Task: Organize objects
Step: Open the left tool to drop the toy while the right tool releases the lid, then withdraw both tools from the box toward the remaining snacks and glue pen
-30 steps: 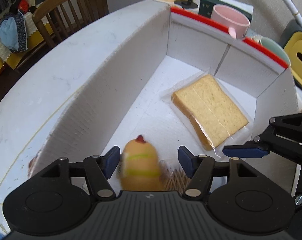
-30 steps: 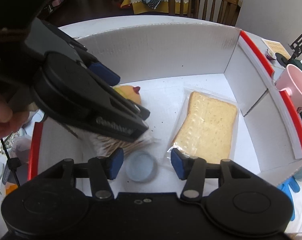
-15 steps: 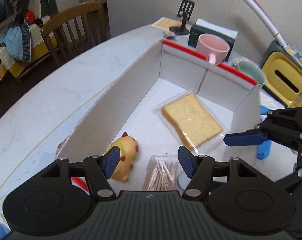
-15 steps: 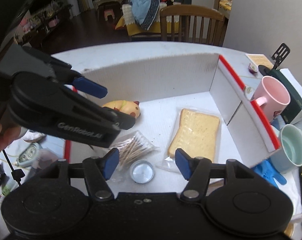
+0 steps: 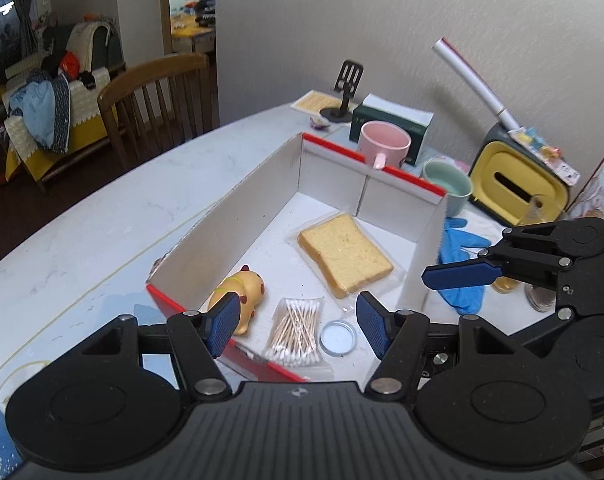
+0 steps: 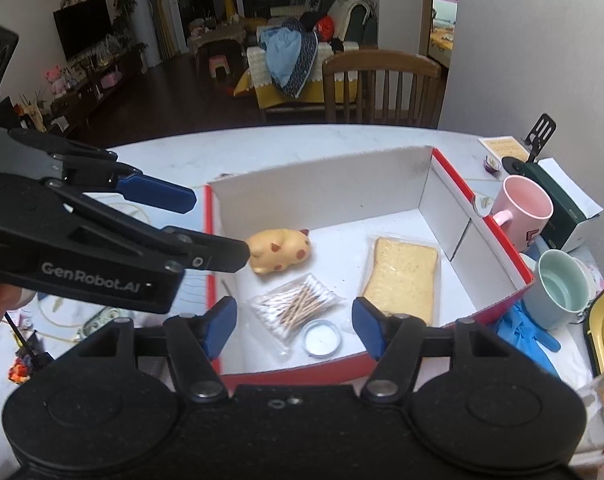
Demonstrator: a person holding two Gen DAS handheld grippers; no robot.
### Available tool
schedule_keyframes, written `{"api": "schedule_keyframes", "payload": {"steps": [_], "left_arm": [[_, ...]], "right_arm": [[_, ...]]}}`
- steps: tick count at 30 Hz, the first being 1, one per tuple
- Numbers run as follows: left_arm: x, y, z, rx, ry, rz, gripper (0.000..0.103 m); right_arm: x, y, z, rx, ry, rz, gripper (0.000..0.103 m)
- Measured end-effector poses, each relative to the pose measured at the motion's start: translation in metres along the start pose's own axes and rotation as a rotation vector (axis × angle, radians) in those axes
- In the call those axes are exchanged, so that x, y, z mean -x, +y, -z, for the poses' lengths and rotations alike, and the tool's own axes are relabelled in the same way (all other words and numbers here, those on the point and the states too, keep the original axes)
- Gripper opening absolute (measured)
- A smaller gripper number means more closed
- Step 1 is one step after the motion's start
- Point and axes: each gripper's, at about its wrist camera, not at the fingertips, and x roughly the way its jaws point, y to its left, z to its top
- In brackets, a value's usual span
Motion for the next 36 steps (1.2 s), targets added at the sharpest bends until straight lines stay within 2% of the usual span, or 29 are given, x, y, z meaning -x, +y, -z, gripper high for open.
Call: {"api": "schedule_keyframes", "payload": {"steps": [8, 12, 19, 24, 25, 26, 27, 36], "left_arm": [[0.05, 0.012, 0.037, 0.011, -0.041, -0.009, 0.063], [0.074, 0.02, 0.059, 0.029, -0.061, -0.014, 0.063], [0.115, 0.032, 0.094, 0.068, -0.104, -0.036, 0.066], [0.139, 0.036, 0.115, 0.08, -0.13, -0.044, 0.066], [0.143, 0.037, 0.12, 0.078, -0.133, -0.048, 0.067], [0.146, 0.037, 0.124, 0.078, -0.137, -0.051, 0.074], [0.149, 0.038, 0.129, 0.08, -0.141, -0.053, 0.079], [0.174, 0.054, 0.164, 0.14, -0.158, -0.064, 0.08]], "right_arm": [[0.03, 0.031, 0.014, -0.021, -0.056, -0.022, 0.069], [0.042, 0.054, 0.023, -0.002, -0.088, -0.025, 0.079], [0.058, 0.088, 0.038, -0.018, -0.133, -0.037, 0.086], [0.066, 0.109, 0.047, -0.049, -0.189, -0.04, 0.097], [0.067, 0.112, 0.048, -0.053, -0.198, -0.045, 0.1], [0.068, 0.116, 0.05, -0.058, -0.207, -0.05, 0.102], [0.068, 0.119, 0.052, -0.064, -0.214, -0.053, 0.102], [0.073, 0.157, 0.067, -0.062, -0.228, -0.06, 0.102]]}}
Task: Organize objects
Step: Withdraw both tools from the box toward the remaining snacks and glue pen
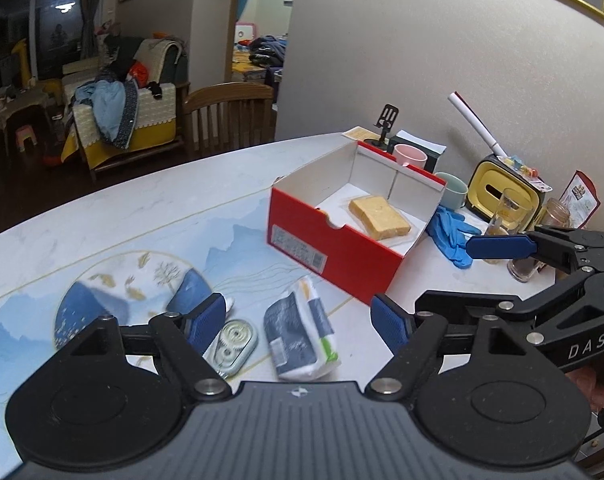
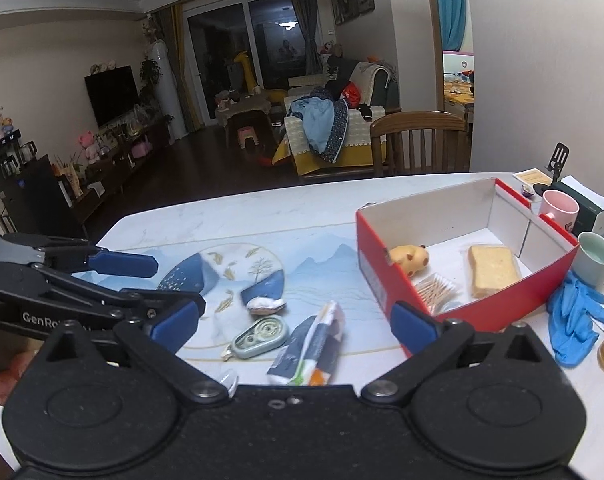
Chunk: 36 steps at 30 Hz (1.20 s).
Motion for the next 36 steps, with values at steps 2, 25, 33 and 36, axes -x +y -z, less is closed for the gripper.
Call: {"api": "schedule_keyframes", "payload": {"steps": [2, 25, 33, 36], "left_arm": [[0.006, 0.005, 0.006, 0.003, -0.002, -0.01, 0.084], [0.035, 0.068, 0.077, 0.142, 0.0, -0.145, 0.101], [0.034, 0.085, 0.1, 0.159, 0.007, -0.203, 0.102], [0.034, 0.09, 0.108, 0.154, 0.005, -0.224, 0.102]], "right_arm": [[0.001, 0.008, 0.003, 0.008, 0.002, 0.002, 0.102], [-0.026, 0.063, 0.036, -0.006, 0.111, 0.001, 0.102], [-0.047, 0.074, 0.05, -0.006, 0.171, -0.001, 0.102], [-0.056, 0.078, 0.054, -0.001, 0.196, 0.003, 0.102]]}}
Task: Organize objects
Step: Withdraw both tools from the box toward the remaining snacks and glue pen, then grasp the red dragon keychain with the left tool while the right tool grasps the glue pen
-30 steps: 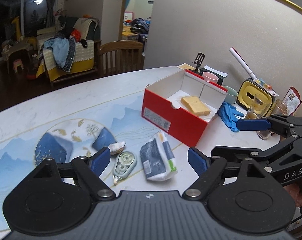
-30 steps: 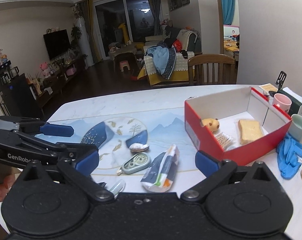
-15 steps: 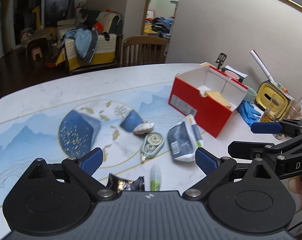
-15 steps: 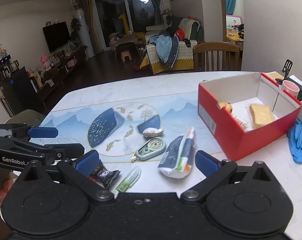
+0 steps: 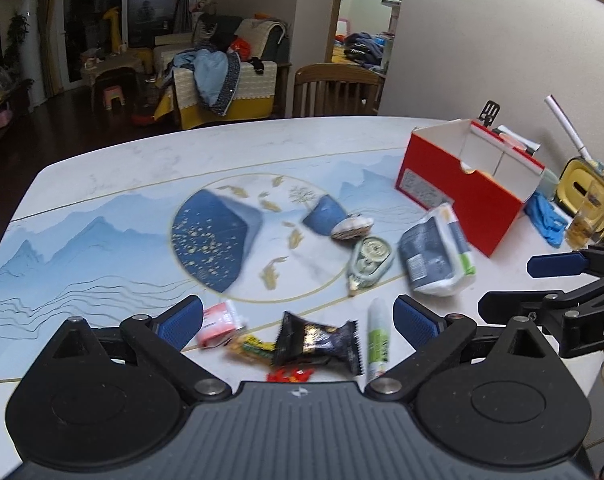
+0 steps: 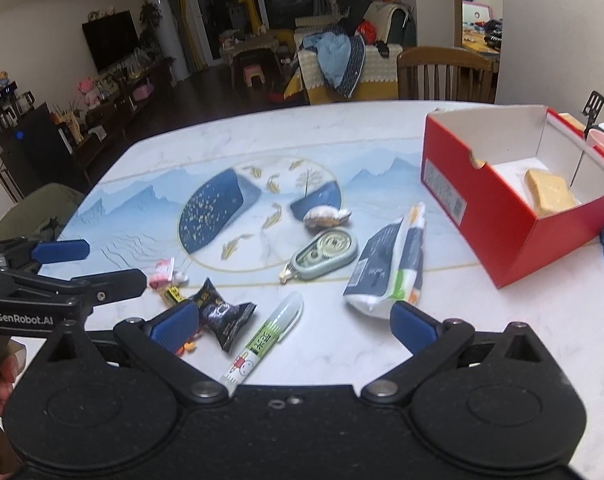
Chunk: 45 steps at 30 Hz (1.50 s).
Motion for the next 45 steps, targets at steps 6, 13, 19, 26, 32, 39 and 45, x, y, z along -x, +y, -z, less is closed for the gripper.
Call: {"api": "schedule_keyframes", "payload": {"steps": [6, 13, 19, 26, 32, 39, 45], "left_arm": [[-0.008, 0.014, 0.021, -0.007, 0.04, -0.012, 0.102], [-0.028, 0.026, 0.045, 0.008, 0.093, -0.01, 0.102], [-0.044, 0.025, 0.059, -0.023, 0.107, -0.003, 0.102], [-0.063, 0.018, 0.069, -0.096, 0.12, -0.03, 0.102], [-0.073, 0.015, 0.071, -0.126, 0.122, -0.042, 0.102], [-0.078, 0.012, 0.072, -0.13, 0.118, -0.042, 0.101], [-0.08, 0.007, 0.073, -0.142, 0.121, -0.03, 0.086]], "right_arm": [[-0.021, 0.011, 0.007, 0.025, 0.044, 0.015, 0.102], [-0.048, 0.019, 0.017, 0.061, 0.105, 0.03, 0.101], [-0.069, 0.026, 0.023, 0.095, 0.149, 0.047, 0.1], [-0.093, 0.031, 0.023, 0.122, 0.189, 0.078, 0.098], [-0.108, 0.033, 0.025, 0.134, 0.224, 0.093, 0.093], [-0.118, 0.036, 0.025, 0.133, 0.257, 0.081, 0.083], [-0.12, 0.034, 0.027, 0.126, 0.264, 0.075, 0.079]]}}
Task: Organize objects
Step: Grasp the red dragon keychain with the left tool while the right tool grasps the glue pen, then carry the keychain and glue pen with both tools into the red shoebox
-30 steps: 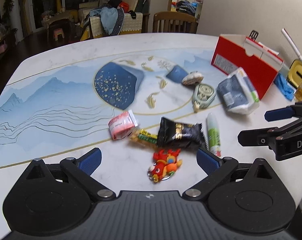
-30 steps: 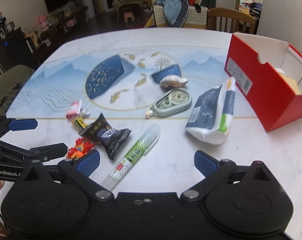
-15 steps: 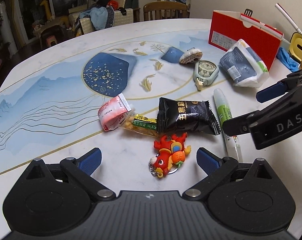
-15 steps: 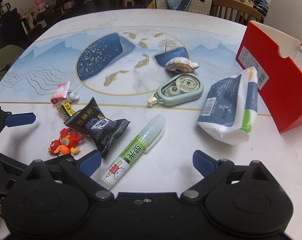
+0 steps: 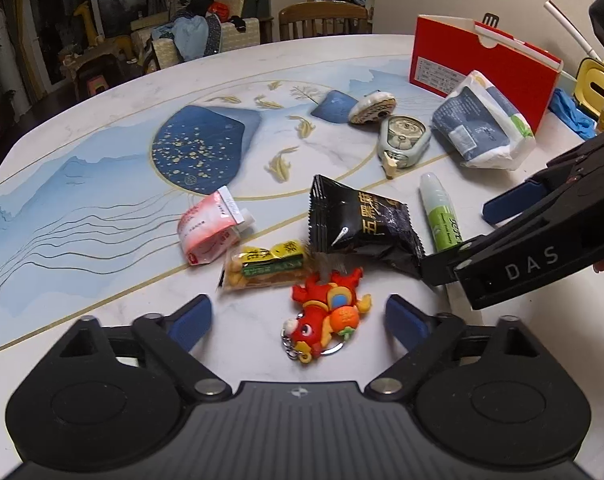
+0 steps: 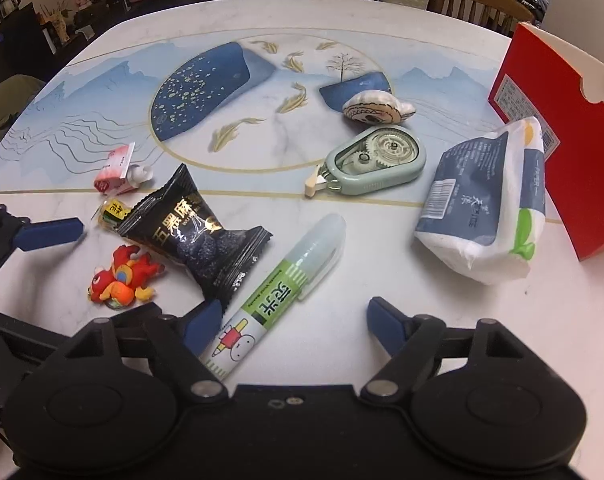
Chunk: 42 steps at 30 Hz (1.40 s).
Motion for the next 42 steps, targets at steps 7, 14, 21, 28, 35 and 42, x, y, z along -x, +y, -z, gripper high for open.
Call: {"api": "schedule_keyframes", "payload": {"steps": [7, 14, 21, 28, 35, 42], "left_arm": [[0.002, -0.005, -0.001, 0.005, -0.001, 0.018, 0.062], [0.004, -0.012, -0.003, -0.013, 0.005, 0.029, 0.044], [0.007, -0.01, -0.005, 0.029, 0.038, 0.026, 0.04], [0.017, -0.003, -0.005, 0.113, 0.058, 0.049, 0.039], [0.034, 0.0, -0.006, 0.182, 0.054, 0.067, 0.039], [0.059, -0.005, -0.013, 0.194, 0.019, 0.083, 0.039]], "right_arm": [[0.003, 0.0, 0.003, 0.022, -0.015, 0.02, 0.07], [0.007, 0.0, 0.006, 0.025, -0.031, 0.025, 0.043], [0.01, -0.008, 0.006, 0.013, -0.03, 0.028, 0.017], [0.022, -0.02, 0.014, -0.029, -0.036, -0.002, 0.017], [0.052, -0.031, 0.023, -0.042, -0.055, -0.053, 0.017], [0.084, -0.041, 0.027, -0.049, -0.091, -0.081, 0.017]]}}
